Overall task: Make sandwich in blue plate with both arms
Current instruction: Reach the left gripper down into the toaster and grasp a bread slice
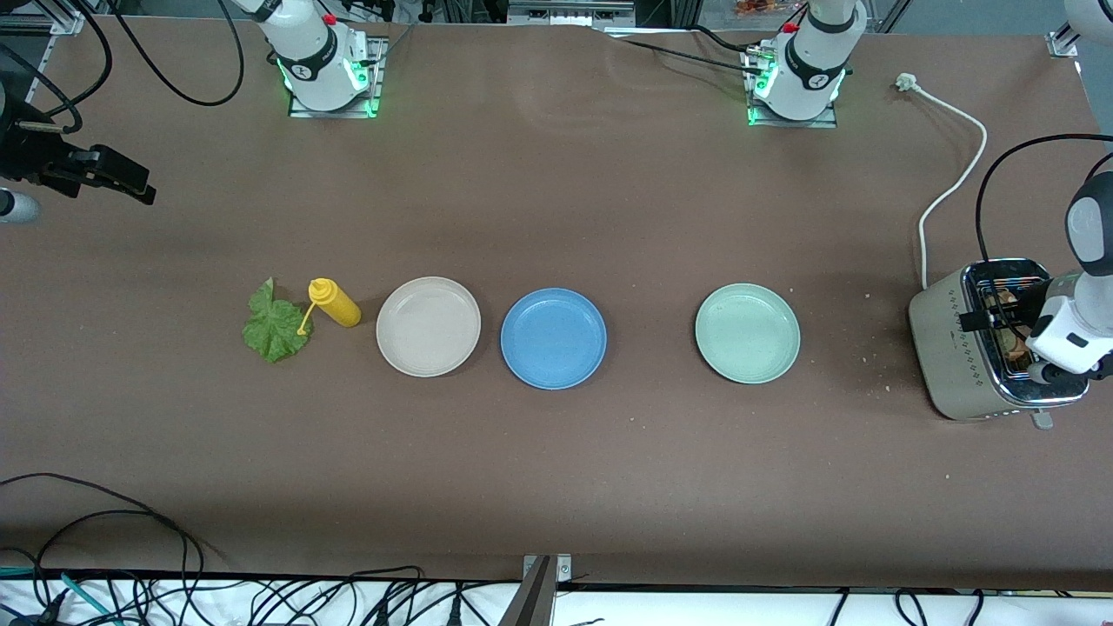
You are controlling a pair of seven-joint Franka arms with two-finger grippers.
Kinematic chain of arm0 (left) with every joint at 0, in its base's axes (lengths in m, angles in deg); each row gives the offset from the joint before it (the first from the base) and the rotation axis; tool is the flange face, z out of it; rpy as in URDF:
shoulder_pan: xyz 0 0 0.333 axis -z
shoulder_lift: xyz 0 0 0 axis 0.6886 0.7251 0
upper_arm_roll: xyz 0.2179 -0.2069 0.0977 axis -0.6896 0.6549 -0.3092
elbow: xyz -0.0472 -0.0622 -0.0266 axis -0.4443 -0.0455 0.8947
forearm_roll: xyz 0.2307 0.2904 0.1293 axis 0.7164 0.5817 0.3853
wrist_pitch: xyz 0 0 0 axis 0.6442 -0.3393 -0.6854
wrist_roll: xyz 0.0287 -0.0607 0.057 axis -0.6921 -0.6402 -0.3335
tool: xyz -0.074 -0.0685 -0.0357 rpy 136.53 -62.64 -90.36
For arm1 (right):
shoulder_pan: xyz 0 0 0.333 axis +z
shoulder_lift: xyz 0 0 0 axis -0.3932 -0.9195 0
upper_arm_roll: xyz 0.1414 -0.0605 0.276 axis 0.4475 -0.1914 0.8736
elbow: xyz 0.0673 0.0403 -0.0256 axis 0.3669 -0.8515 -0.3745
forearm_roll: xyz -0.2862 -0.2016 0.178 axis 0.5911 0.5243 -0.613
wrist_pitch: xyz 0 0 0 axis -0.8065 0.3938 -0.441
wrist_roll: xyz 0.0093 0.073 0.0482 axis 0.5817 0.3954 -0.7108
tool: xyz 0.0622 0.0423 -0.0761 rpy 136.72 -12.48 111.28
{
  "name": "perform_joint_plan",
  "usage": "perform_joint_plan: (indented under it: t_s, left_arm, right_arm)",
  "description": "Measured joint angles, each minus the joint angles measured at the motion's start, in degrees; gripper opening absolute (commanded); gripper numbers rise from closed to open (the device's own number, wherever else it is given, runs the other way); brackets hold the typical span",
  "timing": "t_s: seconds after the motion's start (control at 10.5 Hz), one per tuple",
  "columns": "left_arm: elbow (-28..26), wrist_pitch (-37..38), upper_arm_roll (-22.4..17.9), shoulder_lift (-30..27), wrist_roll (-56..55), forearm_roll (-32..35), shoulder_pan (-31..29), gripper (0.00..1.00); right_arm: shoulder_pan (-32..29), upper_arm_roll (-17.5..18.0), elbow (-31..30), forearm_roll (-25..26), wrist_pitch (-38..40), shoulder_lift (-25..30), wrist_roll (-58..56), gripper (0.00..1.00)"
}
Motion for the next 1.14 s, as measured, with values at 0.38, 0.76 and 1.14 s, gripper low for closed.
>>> perform_joint_plan:
  t_s: [0.38, 0.76, 1.14]
  left_arm:
    - [0.0, -0.06, -0.06, 0.77, 0.15, 0.01, -3.2, 0.74]
    - [0.0, -1.12, -0.06, 1.32, 0.15, 0.01, -3.63, 0.2]
    - [0.0, -1.14, -0.03, 1.47, 1.33, 0.01, -3.7, 0.0]
  right_arm:
    - [0.0, 0.0, 0.0, 0.0, 0.01, 0.0, 0.0, 1.0]
    - [0.0, 0.0, 0.0, 0.0, 0.06, 0.0, 0.0, 1.0]
    - [0.0, 0.0, 0.0, 0.0, 0.57, 0.0, 0.01, 1.0]
